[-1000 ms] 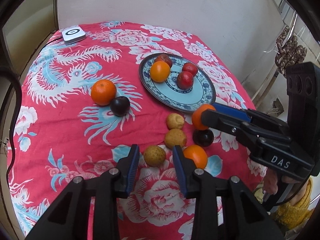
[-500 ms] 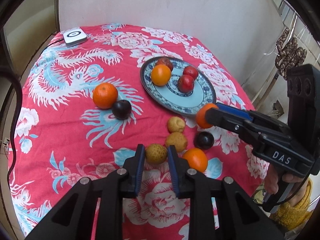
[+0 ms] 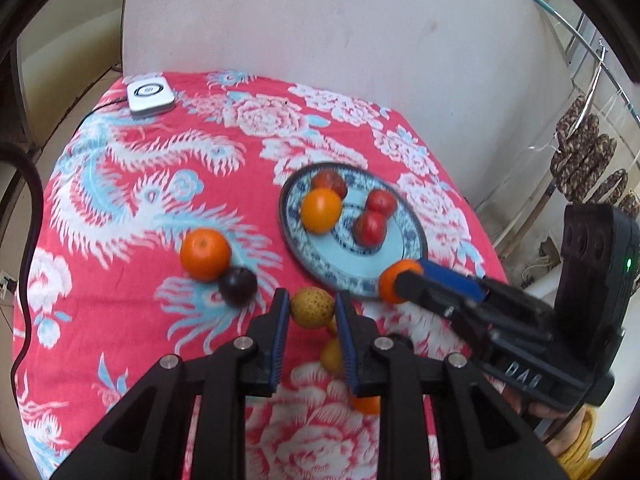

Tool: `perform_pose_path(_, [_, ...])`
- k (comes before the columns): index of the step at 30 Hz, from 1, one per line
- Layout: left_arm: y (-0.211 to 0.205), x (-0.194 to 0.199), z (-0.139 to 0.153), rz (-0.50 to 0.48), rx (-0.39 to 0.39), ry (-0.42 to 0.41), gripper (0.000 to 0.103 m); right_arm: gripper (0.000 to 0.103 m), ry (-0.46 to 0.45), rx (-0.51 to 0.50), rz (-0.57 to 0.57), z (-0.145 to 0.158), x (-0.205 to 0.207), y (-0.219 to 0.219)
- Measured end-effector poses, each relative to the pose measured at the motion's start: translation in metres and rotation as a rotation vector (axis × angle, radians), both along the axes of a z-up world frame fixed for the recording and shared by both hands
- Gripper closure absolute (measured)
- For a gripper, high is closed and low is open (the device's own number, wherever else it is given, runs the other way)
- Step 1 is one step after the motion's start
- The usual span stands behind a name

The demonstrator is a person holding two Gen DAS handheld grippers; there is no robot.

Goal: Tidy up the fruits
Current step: 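Grasp a small brown fruit with the left tool while the right tool grasps an orange, then carry both held fruits over the plate and lower them onto it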

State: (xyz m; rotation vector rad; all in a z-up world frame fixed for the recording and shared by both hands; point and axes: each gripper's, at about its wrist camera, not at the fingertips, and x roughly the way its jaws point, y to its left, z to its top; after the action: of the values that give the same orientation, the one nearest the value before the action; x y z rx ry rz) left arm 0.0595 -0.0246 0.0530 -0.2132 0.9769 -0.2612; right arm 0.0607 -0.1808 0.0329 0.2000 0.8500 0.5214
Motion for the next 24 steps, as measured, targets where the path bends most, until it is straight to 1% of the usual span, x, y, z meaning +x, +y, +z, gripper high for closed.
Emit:
perform_pose_path(3, [-0.005,0.009,0.003,0.006,0.004,-0.027,0.078,0.070,-0.008,-0.006,0.001,-0.001,0.004,0.004])
perform_pose_path(8, [-0.014,0.025,0.001,-0.002,0.014,-0.039,0.078,0.070,-0.021,-0.033,0.007,-0.003,0.008,0.010])
perform_pose_path(19, [-0.016,0.046,-0.010,-0.010,0.005,-0.014,0.078,0.070,-0.047,-0.072,0.023,-0.010,0.016,0.020])
perform_pose_path(24, [-0.016,0.050,-0.014,-0.006,0.019,-0.011,0.078,0.070,-0.062,-0.096,0.035,-0.012,0.019,0.027])
